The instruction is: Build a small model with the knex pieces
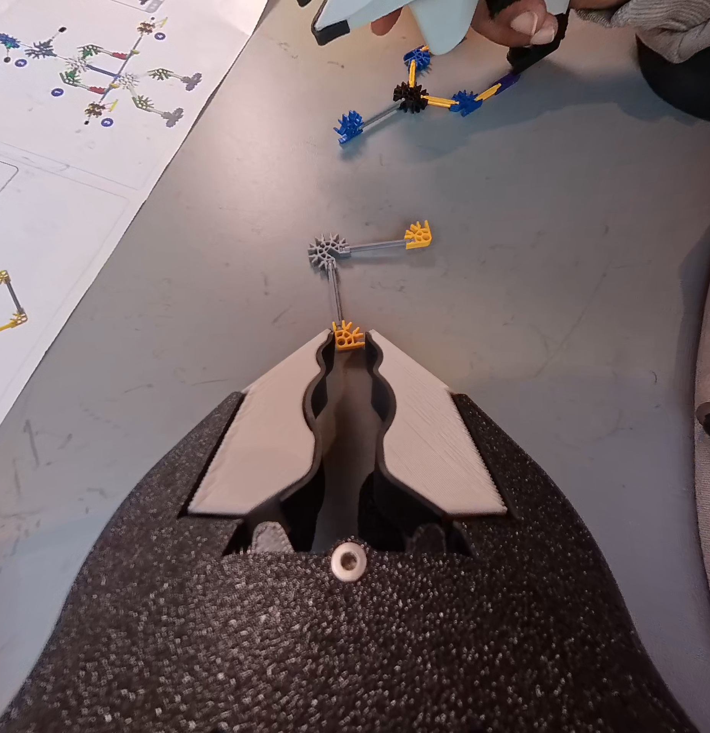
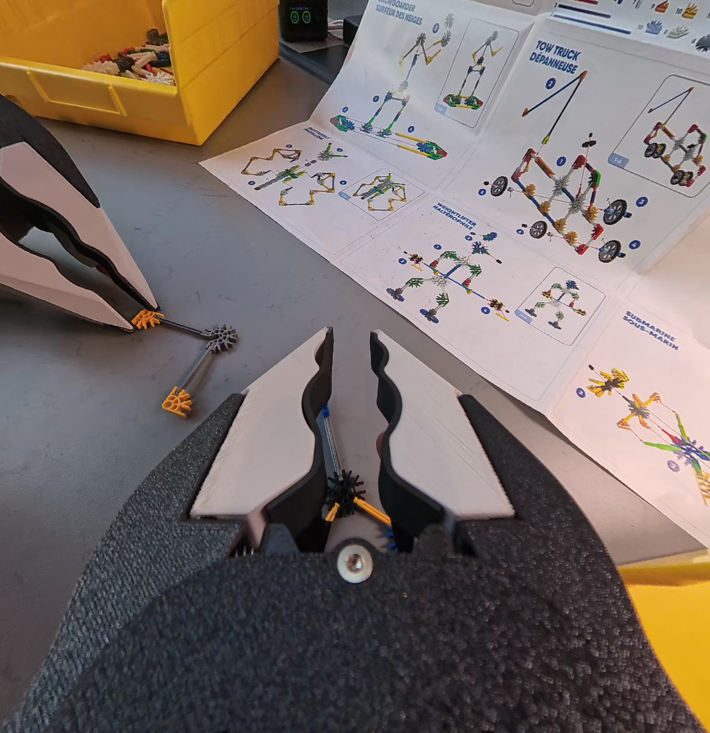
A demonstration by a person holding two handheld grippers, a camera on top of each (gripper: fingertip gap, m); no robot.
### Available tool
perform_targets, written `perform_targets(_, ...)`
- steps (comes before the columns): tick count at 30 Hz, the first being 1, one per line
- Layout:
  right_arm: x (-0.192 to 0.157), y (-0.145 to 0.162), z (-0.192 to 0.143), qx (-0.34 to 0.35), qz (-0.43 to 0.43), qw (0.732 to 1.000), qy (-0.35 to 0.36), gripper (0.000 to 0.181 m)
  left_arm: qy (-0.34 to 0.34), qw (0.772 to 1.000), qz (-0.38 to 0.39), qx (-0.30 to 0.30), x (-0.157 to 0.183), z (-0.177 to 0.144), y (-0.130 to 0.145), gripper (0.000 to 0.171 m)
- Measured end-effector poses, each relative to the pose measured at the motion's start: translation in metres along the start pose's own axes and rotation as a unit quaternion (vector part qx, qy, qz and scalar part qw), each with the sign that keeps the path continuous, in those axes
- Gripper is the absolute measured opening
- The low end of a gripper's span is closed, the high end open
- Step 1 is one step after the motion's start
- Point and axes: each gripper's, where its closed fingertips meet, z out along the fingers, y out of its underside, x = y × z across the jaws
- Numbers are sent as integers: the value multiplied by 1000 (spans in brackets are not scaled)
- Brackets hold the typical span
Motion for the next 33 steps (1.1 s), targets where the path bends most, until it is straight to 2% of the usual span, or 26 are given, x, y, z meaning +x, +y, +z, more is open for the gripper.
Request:
perform_targets(6, 0, 0, 0, 0, -2, 1000, 1, 17, 53, 997, -14, 51, 13, -10, -17, 15)
perform_targets(11, 1, -2, 0, 6, 8, 1000, 1, 17, 88, 987, -53, 121, 13, -29, -38, 16)
perform_targets(14, 2, -1, 0, 6, 15, 1000, -1, 17, 100, 982, -75, 140, 8, -36, -42, 16)
perform_targets(17, 3, -2, 0, 8, 21, 1000, -4, 17, 70, 986, -83, 127, -4, -33, -36, 16)
perform_targets(20, 3, -2, 0, 9, 24, 1000, -6, 17, 37, 993, -74, 84, -12, -24, -21, 20)
perform_targets(23, 3, -2, 0, 10, 26, 1000, -10, 17, 68, 995, -60, 42, 1, -15, -8, 26)
perform_targets(26, 2, -2, 0, 9, 30, 999, -14, 17, 61, 997, -31, 19, 5, -10, -1, 26)
perform_targets(33, 5, -1, 0, 9, 51, 998, -21, 17, 12, 999, 27, -12, 0, -4, 8, 15)
